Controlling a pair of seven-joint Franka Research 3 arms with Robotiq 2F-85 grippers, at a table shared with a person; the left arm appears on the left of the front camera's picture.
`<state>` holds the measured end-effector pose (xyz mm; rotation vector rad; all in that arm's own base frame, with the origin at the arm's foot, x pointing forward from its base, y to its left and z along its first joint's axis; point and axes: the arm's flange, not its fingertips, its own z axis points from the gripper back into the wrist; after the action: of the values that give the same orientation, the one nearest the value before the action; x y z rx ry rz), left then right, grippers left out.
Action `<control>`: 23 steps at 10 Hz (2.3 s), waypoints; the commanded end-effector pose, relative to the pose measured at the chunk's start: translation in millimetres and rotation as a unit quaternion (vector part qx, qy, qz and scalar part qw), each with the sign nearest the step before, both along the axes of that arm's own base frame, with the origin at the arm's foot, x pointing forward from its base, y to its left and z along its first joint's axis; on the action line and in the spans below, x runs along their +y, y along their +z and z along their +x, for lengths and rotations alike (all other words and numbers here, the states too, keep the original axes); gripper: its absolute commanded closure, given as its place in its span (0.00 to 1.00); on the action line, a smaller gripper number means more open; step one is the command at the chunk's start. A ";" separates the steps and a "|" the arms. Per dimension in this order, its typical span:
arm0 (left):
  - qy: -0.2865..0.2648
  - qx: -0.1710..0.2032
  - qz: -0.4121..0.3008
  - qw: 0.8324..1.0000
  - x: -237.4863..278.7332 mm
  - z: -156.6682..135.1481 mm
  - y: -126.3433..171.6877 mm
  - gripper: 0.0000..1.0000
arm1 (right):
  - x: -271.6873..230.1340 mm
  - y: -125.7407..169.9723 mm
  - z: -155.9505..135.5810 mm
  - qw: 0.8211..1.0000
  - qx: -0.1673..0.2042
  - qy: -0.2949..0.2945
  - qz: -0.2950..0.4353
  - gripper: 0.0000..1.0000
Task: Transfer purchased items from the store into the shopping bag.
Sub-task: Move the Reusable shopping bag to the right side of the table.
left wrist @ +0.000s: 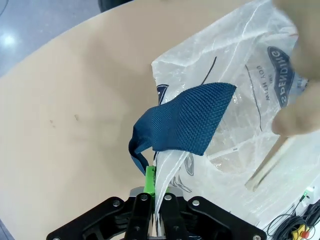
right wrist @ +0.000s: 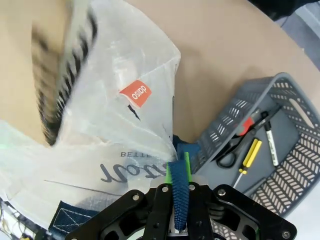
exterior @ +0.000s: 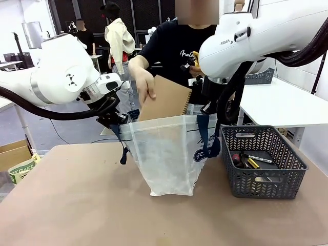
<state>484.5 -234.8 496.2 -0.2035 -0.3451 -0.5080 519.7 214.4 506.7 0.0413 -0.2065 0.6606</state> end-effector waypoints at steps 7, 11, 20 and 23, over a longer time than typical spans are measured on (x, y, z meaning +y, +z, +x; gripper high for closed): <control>-0.004 0.000 0.002 1.000 0.3 -0.5 0.5 1.00 | 1.0 0.0 -0.4 1.000 0.000 0.005 -0.001 1.00; -0.004 0.000 0.002 1.000 0.3 -0.5 0.5 1.00 | 1.0 0.0 -0.4 1.000 0.000 0.005 -0.001 1.00; -0.004 0.000 0.002 1.000 0.3 -0.5 0.5 1.00 | 1.0 0.0 -0.4 1.000 0.000 0.005 -0.001 1.00; -0.004 0.000 0.002 1.000 0.3 -0.5 0.5 1.00 | 1.0 0.0 -0.4 1.000 0.000 0.005 -0.001 1.00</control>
<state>482.8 -236.3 497.1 -0.2039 -0.3408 -0.5188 519.4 216.5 508.9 0.0407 -0.2108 0.6762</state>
